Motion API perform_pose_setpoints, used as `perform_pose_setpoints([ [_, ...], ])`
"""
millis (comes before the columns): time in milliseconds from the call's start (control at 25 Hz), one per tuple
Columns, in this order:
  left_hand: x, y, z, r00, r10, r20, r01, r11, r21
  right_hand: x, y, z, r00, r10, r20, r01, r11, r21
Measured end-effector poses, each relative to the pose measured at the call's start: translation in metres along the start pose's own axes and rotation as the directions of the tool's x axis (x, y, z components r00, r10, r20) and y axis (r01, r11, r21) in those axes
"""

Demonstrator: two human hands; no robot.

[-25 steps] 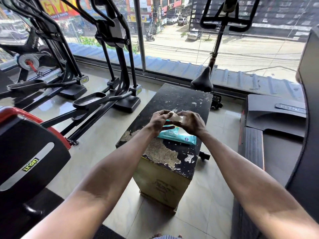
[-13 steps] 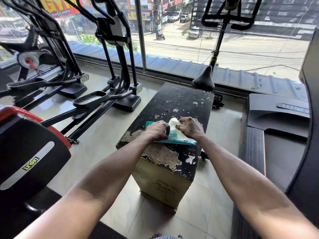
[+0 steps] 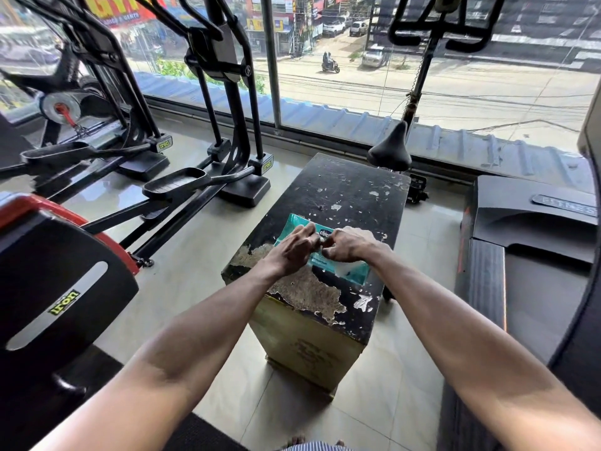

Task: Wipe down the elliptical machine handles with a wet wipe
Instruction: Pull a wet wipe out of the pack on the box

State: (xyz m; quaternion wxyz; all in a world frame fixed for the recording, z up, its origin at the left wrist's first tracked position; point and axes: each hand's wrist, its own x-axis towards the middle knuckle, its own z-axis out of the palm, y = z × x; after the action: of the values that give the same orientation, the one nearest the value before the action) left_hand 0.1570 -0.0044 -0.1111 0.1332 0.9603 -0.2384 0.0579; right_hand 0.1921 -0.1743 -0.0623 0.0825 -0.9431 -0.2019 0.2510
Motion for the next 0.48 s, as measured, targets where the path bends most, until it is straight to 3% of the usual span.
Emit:
perform_pose_setpoints([
  [80,0.003,0.001,-0.002,0.999,0.042,-0.014,-0.042,0.999,0.012,0.004,-0.001,0.001,0.999,0.034,0.041,-0.026,0.984,-0.175],
  [160,0.004,0.0,-0.005,0.997,0.07,-0.024,-0.07,0.998,-0.001,0.004,0.0,0.003,0.998,0.03,0.051,-0.017,0.972,-0.233],
  [320,0.002,-0.009,-0.006,1.0,0.022,0.004,-0.022,0.998,-0.056,0.0,0.014,0.006,0.996,-0.087,-0.001,0.087,0.996,0.007],
  [400,0.003,-0.01,-0.004,1.0,-0.018,0.007,0.018,0.997,-0.079,0.001,0.02,0.007,0.993,-0.09,-0.081,0.091,0.996,0.006],
  [480,0.003,-0.005,-0.003,1.0,-0.024,0.021,0.026,0.994,-0.103,0.002,0.021,0.009,0.996,-0.079,-0.04,0.077,0.996,-0.045],
])
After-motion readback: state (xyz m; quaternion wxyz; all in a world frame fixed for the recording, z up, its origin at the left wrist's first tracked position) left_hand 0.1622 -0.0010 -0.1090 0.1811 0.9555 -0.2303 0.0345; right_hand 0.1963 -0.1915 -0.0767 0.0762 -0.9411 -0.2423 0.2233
